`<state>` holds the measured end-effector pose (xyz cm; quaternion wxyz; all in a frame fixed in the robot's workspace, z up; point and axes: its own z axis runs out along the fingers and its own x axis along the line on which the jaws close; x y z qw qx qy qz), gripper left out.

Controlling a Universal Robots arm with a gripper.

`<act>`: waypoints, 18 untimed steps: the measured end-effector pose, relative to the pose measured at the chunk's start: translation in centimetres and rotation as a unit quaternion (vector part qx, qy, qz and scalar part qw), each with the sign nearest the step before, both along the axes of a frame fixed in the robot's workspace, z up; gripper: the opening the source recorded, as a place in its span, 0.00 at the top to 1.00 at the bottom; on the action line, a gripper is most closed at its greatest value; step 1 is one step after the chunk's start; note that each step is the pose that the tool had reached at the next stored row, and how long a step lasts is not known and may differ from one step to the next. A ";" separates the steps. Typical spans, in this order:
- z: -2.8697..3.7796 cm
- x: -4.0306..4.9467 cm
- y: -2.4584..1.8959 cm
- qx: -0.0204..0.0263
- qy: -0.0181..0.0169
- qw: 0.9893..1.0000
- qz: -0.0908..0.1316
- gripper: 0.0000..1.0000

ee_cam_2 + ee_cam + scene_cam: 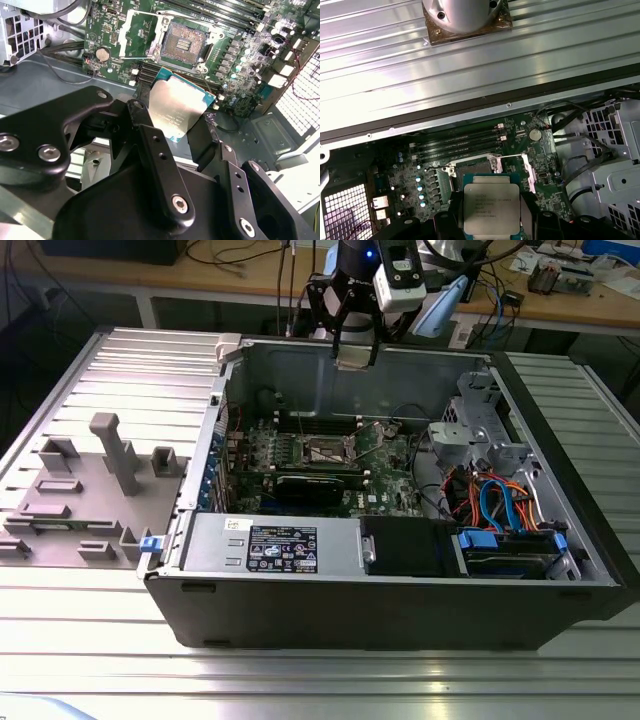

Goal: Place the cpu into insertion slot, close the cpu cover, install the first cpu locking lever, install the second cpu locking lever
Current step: 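Place the cpu into insertion slot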

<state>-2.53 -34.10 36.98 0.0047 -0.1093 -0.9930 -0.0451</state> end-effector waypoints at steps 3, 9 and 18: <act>0.00 0.00 0.00 0.000 0.000 1.000 0.000 0.46; 0.00 0.00 0.00 0.000 0.000 1.000 -0.009 0.46; 0.00 0.00 0.00 0.000 0.000 0.999 -0.033 0.46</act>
